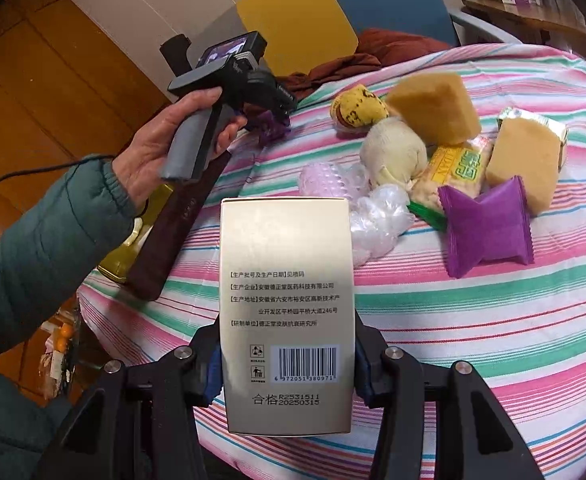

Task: Organize objects
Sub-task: 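Grasp the purple candy packet with the left gripper while the right gripper holds the box, then drop the purple packet into the gold tray while the right gripper releases the box there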

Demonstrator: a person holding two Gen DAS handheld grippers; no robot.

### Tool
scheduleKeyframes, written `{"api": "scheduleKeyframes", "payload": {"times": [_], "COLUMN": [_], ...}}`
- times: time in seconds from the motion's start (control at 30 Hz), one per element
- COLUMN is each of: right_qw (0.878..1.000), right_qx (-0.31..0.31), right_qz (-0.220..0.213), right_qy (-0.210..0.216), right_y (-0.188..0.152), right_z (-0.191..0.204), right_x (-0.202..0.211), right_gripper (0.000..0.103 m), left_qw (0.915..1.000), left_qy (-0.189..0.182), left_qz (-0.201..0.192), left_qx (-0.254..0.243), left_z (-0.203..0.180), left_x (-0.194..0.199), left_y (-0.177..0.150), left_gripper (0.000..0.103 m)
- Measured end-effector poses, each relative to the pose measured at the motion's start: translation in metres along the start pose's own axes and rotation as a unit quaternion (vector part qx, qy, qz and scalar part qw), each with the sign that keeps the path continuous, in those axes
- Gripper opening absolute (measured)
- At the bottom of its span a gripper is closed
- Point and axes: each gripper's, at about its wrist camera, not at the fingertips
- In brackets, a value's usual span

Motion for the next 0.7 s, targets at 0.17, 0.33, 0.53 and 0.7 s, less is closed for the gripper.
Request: {"api": "scheduleKeyframes", "payload": {"times": [0.17, 0.33, 0.53, 0.7], "right_qw": [1.000, 1.000, 0.998, 0.994], "right_qx": [0.010, 0.022, 0.059, 0.110], "right_qz": [-0.006, -0.010, 0.001, 0.012], "right_qy": [-0.006, -0.006, -0.005, -0.003], "right_y": [0.000, 0.000, 0.009, 0.030], "right_z": [0.014, 0.036, 0.078, 0.128], "right_x": [0.004, 0.003, -0.010, -0.033], "right_gripper": [0.050, 0.050, 0.050, 0.050], "left_qw": [0.9973, 0.9915, 0.9844, 0.9807], "left_qy": [0.015, -0.004, 0.012, 0.043], "left_qz": [-0.067, -0.119, -0.170, -0.191], "left_qx": [-0.024, -0.052, -0.043, -0.001], "left_z": [0.021, 0.057, 0.124, 0.189], "left_x": [0.036, 0.070, 0.091, 0.089], "left_y": [-0.041, -0.099, -0.179, -0.226], "left_gripper": [0.052, 0.052, 0.052, 0.052]}}
Point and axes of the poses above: each gripper's, at about its wrist camera, not at the fingertips, and x roughly against the way its jaws point, z to its left, y to its top, and after that the axes turned 14 degrees about z, right-handed
